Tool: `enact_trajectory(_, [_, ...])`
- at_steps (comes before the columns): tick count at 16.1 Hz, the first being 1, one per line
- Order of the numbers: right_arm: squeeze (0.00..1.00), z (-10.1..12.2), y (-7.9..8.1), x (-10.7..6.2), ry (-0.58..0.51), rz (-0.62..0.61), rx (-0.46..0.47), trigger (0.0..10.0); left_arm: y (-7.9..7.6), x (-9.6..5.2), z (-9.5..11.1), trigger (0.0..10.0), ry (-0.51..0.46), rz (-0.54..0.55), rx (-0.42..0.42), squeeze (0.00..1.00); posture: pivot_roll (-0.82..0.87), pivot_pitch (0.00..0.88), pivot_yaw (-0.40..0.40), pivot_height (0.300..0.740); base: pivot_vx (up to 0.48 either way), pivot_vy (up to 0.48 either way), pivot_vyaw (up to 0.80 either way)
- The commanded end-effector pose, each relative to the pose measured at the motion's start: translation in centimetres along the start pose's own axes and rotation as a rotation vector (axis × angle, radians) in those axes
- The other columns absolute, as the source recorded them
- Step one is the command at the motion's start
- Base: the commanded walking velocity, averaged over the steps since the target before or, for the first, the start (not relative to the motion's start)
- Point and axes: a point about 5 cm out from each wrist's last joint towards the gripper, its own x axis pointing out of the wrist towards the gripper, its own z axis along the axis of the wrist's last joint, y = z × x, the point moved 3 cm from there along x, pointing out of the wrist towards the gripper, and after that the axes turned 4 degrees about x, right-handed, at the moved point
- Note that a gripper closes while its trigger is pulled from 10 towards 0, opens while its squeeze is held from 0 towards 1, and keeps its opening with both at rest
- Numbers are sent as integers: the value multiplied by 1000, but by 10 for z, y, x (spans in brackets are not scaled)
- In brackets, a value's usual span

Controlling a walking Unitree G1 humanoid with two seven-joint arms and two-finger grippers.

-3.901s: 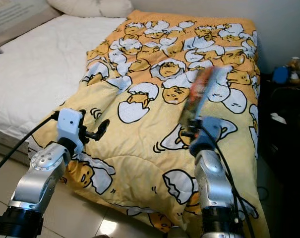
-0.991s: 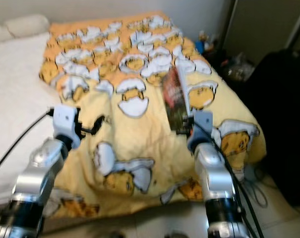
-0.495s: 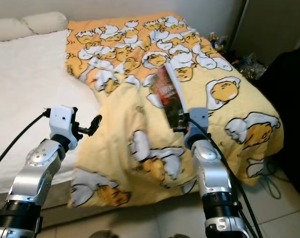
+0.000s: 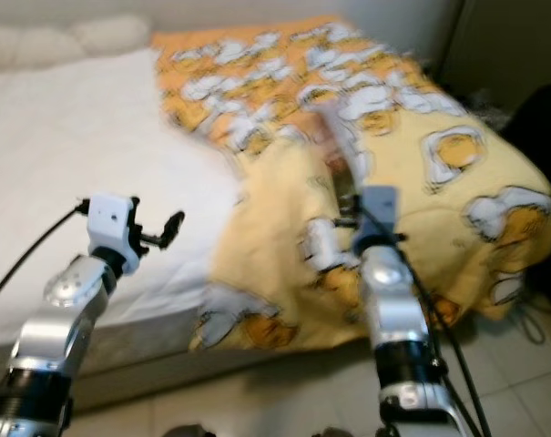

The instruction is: Clean up the room

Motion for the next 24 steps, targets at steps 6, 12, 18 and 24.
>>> enact_trajectory(6, [0, 23, 20, 7, -99, 65, 20, 10000, 4, 1, 7, 10000, -17, 12, 13, 0, -25, 0, 61, 740, 0, 403, 0])
enact_trajectory(12, [0, 24, 25, 9, -91, 89, 106, 10000, 7, 2, 9, 10000, -19, 21, 23, 0, -16, 0, 65, 740, 0, 403, 0])
enact_trajectory(18, [0, 25, 37, 6, -70, 163, 142, 10000, 11, 3, 14, 10000, -29, 33, 23, 0, -13, 0, 67, 740, 0, 399, 0])
enact_trajectory(24, [0, 23, 41, 2, -66, 195, 147, 10000, 6, 4, 14, 10000, -36, 42, 16, 0, -13, 0, 64, 740, 0, 397, 0])
